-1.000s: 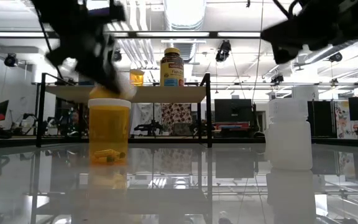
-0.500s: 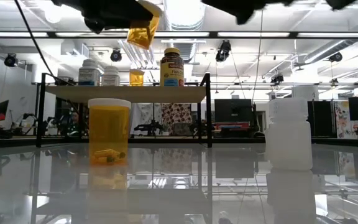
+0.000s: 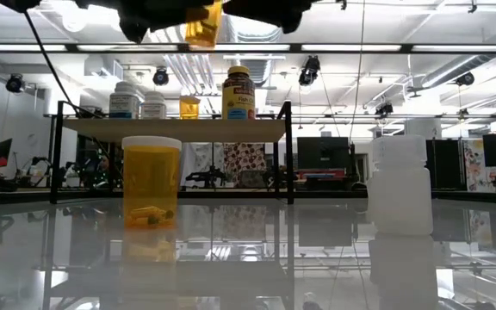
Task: Pick and place medicine bottles onto shelf by color
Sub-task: Put the orange pill bottle on the shelf
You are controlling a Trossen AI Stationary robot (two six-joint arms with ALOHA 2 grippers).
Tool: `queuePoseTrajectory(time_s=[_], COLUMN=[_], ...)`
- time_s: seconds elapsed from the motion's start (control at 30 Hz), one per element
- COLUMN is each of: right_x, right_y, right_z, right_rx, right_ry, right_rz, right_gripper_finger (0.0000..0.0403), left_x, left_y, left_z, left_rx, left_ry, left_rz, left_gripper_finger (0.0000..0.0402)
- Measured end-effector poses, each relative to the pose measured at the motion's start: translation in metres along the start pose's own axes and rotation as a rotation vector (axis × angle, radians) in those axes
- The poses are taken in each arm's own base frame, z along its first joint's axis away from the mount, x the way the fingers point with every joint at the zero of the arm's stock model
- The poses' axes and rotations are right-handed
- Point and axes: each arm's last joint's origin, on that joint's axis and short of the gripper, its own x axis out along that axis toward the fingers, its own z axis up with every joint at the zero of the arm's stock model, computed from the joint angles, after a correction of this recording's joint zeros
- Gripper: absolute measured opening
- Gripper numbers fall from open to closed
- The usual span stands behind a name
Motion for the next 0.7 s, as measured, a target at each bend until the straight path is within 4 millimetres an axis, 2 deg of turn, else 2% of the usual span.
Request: queuePoseTrajectory(time_s=[0.17, 0.33, 0.7], right_x=[-0.001, 0.002, 0.006], right_y=[-0.002, -0.004, -0.017], right_z=[0.011, 0.013, 0.010], right_rx=[-0.001, -0.008, 0.025], right_ry=[0.056, 0.054, -0.024], right_rz=[0.009, 0.002, -0.047], right_gripper_finger=[0.0250, 0.0249, 0.0235], left_x=[-0.007, -0.009, 0.003], left_y=[0.005, 0.009, 0.009], left_z=[0.014, 0.022, 0.018], left_rx=[-0.069, -0.105, -0.136], left_ry=[-0.053, -0.099, -0.146], left_rz=[-0.048, -0.050, -0.024], left_gripper_finger=[0.0137, 0.0137, 0.0138])
